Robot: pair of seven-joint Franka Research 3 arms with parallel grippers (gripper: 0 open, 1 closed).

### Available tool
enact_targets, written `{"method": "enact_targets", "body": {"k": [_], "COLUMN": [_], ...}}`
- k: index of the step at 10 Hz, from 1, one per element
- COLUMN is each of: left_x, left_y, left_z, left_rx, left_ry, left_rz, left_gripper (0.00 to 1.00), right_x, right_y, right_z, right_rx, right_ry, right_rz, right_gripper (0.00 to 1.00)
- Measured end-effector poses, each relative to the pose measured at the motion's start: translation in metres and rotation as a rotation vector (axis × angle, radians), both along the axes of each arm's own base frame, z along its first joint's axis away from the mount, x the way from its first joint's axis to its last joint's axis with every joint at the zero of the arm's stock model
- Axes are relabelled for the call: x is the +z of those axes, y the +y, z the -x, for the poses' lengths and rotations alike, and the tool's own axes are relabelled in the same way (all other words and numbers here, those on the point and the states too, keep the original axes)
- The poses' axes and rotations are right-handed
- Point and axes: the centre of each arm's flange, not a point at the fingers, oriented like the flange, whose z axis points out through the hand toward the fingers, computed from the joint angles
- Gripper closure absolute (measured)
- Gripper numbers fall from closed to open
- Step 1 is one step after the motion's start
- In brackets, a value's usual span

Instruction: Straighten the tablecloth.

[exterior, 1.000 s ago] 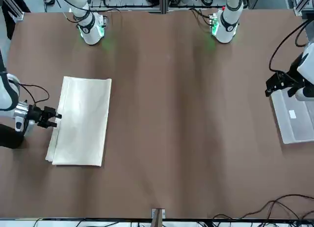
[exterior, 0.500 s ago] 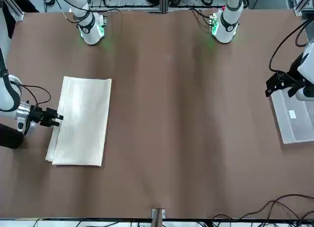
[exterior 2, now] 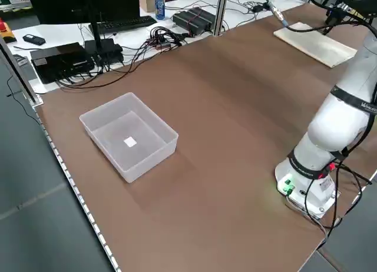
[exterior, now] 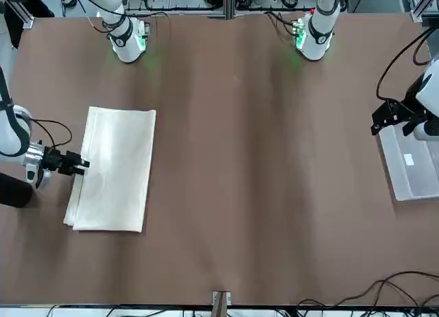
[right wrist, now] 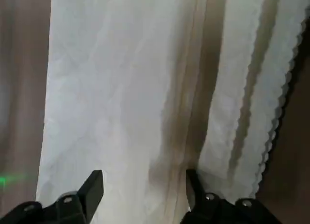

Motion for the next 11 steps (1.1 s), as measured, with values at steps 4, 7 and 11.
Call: {"method": "enact_targets", "body": {"k": [4,7,11], "left_x": [0.0001,0.0001,0.0002], "left_y": [-0.0002,-0.0004,-0.0009], "left_z": [0.0000,0.0000,0.0000], "left_rx": [0.000,-0.001,-0.002], "left_ry": [0.000,0.000,0.000], "left_rz": [0.000,0.000,0.000], "left_gripper": [0.00,0.00,0.00], "right_x": [0.0000,-0.0007,-0.0012], "right_y": [0.0027,0.0041,0.0089], "right_z": [-0.0011,-0.0006,0.0014], "right_rx": [-0.009,-0.009,0.007], "right_ry": [0.015,0.020,0.037], "right_rz": [-0.001,-0.003,-0.026], "right_gripper": [0.58,0.67,0.98]}}
